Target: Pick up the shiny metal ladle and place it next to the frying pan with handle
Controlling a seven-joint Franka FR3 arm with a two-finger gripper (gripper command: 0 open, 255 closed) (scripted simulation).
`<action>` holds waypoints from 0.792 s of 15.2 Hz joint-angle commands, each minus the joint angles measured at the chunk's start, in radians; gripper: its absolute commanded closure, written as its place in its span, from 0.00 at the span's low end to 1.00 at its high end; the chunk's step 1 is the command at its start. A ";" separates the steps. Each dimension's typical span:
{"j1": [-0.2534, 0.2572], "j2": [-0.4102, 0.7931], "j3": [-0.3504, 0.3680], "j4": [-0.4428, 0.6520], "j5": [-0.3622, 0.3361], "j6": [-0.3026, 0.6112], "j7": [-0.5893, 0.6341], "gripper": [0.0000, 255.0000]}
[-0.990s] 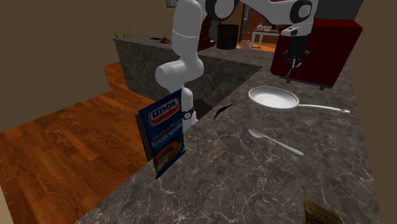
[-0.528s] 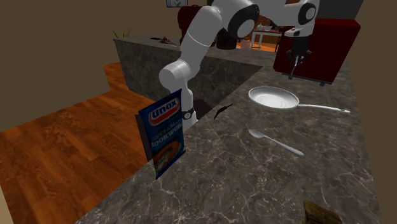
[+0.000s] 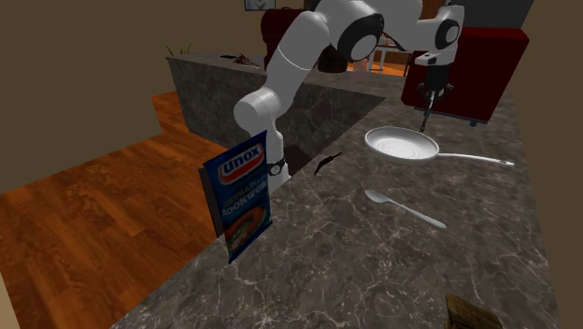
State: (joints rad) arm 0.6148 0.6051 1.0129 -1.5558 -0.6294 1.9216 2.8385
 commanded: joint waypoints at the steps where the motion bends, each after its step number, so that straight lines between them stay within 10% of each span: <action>1: 0.001 0.007 -0.006 -0.017 -0.009 0.021 0.008 1.00; 12: 0.015 0.062 -0.052 -0.085 -0.069 0.124 0.052 1.00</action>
State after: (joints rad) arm 0.6265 0.6555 0.9703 -1.6305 -0.6915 2.0377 2.8840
